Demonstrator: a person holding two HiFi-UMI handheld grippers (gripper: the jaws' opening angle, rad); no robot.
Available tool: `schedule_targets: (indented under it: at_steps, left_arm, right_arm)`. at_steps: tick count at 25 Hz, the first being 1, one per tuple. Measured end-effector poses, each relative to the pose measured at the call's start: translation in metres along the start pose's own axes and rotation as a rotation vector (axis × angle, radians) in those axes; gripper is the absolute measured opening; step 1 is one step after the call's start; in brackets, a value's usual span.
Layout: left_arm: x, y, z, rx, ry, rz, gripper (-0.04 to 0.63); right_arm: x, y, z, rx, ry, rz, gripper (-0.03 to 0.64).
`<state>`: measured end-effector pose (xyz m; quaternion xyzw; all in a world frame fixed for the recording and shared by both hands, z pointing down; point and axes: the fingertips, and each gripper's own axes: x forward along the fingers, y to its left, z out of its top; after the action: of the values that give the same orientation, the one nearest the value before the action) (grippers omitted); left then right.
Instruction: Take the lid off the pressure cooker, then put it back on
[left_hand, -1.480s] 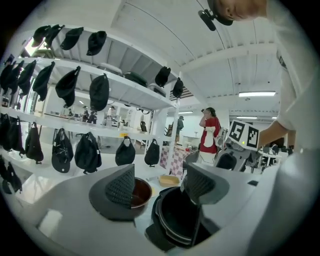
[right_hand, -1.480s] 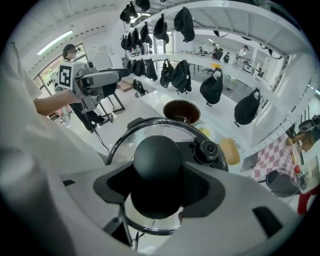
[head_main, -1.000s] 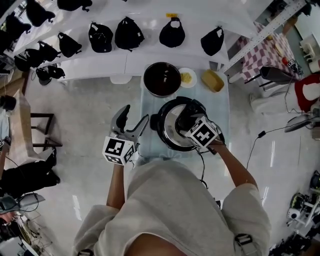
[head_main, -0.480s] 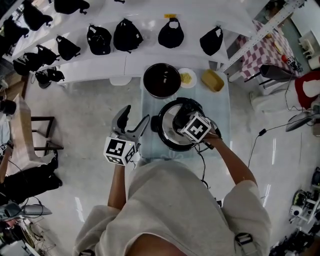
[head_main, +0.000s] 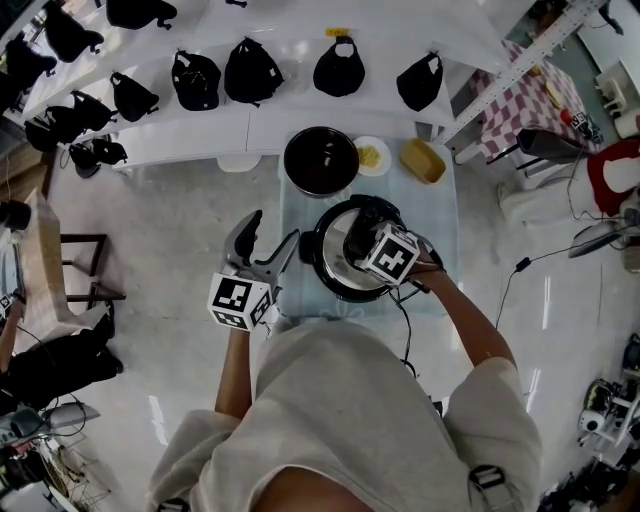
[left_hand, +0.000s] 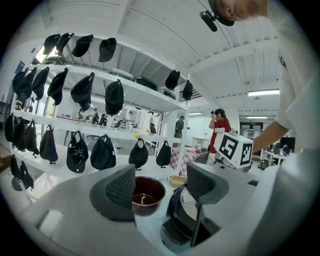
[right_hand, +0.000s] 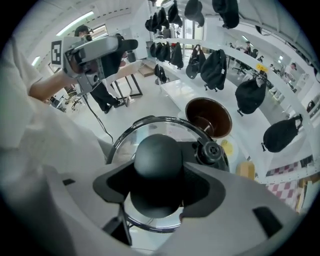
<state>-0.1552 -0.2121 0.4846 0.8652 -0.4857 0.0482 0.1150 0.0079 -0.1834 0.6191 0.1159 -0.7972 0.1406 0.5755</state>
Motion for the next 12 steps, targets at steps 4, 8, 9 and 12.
schedule_targets:
  at_steps: [4, 8, 9, 12]
  left_arm:
    - [-0.0018, -0.0023, 0.0006, 0.005, 0.002, 0.001, 0.311]
    - [-0.0042, -0.0035, 0.0023, 0.010, 0.001, 0.006, 0.311]
    - [-0.0048, -0.0038, 0.0023, 0.010, 0.001, 0.007, 0.311]
    - [-0.0046, -0.0052, 0.0019, 0.013, 0.000, 0.007, 0.311]
  right_arm:
    - [0.0000, 0.0023, -0.0001, -0.119, 0.037, 0.027, 0.276]
    - [0.0011, 0.0070, 0.0012, -0.263, 0.071, 0.067, 0.276]
    - [0.0013, 0.0081, 0.0006, -0.294, 0.078, 0.075, 0.276]
    - [0.0025, 0.0096, -0.0004, -0.362, 0.092, 0.088, 0.280]
